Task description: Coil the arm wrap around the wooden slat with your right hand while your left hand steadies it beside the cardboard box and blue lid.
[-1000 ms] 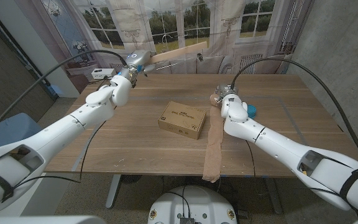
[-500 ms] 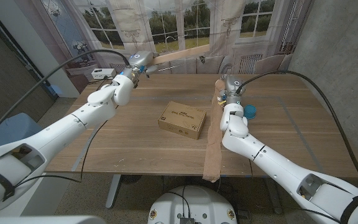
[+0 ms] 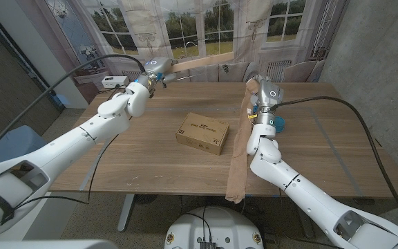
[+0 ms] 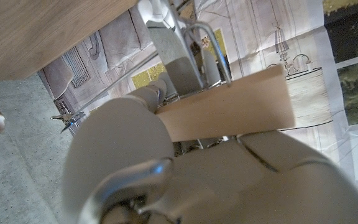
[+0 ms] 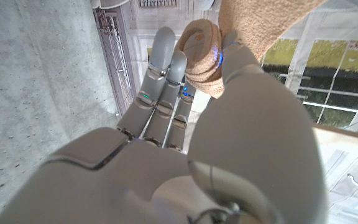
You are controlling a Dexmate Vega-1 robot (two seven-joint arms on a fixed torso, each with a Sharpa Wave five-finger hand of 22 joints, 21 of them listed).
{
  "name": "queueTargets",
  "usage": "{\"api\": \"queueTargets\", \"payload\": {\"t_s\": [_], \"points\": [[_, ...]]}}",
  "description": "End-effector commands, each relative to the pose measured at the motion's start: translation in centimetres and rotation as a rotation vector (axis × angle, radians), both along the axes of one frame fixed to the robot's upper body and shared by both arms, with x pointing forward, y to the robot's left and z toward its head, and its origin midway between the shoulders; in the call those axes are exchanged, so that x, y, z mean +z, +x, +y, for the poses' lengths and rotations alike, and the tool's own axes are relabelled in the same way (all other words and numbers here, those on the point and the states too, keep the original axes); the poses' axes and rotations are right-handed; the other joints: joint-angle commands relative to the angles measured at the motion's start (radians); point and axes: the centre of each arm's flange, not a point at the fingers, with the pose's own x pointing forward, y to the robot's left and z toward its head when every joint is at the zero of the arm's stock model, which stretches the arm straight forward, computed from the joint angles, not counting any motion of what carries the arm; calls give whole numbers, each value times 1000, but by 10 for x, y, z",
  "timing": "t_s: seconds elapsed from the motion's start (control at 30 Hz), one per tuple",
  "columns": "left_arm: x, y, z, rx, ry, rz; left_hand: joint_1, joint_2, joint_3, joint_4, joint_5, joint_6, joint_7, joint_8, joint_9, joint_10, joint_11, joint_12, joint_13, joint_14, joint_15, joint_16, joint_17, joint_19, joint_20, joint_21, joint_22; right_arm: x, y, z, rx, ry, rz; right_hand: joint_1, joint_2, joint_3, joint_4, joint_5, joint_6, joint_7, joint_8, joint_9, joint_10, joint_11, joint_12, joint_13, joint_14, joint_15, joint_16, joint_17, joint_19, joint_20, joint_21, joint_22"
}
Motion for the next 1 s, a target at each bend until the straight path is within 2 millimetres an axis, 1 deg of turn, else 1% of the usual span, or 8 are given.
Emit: {"api": "queueTargets", "payload": {"t_s": [0.03,0.13,0.17,0.33,0.63,0.73,0.8,1.0], "points": [[2,3,-16,-2,39,72,-15,30,113,105,-1,17,-3,3,3,35,-12,141,609,-5,-33,6,2,-4,-82,10,-2,-1,-28,-14,6,8,-169,218,234,6,9,5,297,176,8,120,234,-18,3,373,226,-213,1,14,-35,-77,15,-2],[0,7,-23,-4,61,111,-16,29,112,105,-2,19,-3,5,5,37,-12,142,609,-6,-32,7,2,-3,-81,12,-5,6,-38,-14,3,-16,-200,217,234,6,9,6,296,175,10,125,231,-21,1,374,225,-213,0,20,-39,-79,19,-4],[0,7,-23,-4,62,112,-16,29,112,105,-2,19,-3,5,5,38,-12,142,609,-6,-32,7,2,-4,-81,12,-5,6,-38,-14,3,-16,-200,216,234,6,10,6,294,176,10,127,231,-23,1,374,224,-213,-1,23,-41,-80,20,-5],[0,16,-34,4,109,177,-18,28,112,104,-2,27,-2,8,5,40,-11,145,612,-8,-32,8,2,-4,-78,14,-8,18,-47,-6,18,-67,-236,214,235,6,11,8,293,173,13,139,231,-23,-3,373,215,-214,-15,30,-48,-82,36,-13],[12,23,-51,22,177,256,-23,26,111,104,-1,41,-2,13,6,40,-9,145,612,-17,-28,10,3,-13,-68,15,-16,44,-49,7,44,-141,-288,213,235,6,11,10,294,171,9,138,231,-26,-6,377,218,-214,-28,38,-57,-85,54,-26],[16,24,-55,20,189,261,-25,25,110,104,0,44,-1,13,4,39,-13,145,613,-21,-27,10,3,-14,-68,15,-19,53,-49,11,43,-157,-309,212,235,5,12,10,296,171,8,137,231,-26,-6,379,219,-214,-32,40,-60,-86,59,-30],[19,25,-57,18,196,265,-26,25,109,105,1,49,-5,15,6,39,-13,146,617,-23,-28,10,3,-16,-67,15,-21,60,-49,13,48,-169,-322,211,236,5,12,10,295,170,8,138,232,-26,-8,378,220,-214,-34,42,-63,-87,61,-32],[26,25,-66,10,216,254,-29,24,109,105,4,52,-4,17,8,40,-10,145,614,-25,-24,12,3,-19,-65,17,-24,82,-48,20,50,-206,-350,209,236,5,12,10,296,169,7,139,231,-27,-11,379,223,-214,-40,48,-68,-87,72,-41]]}}
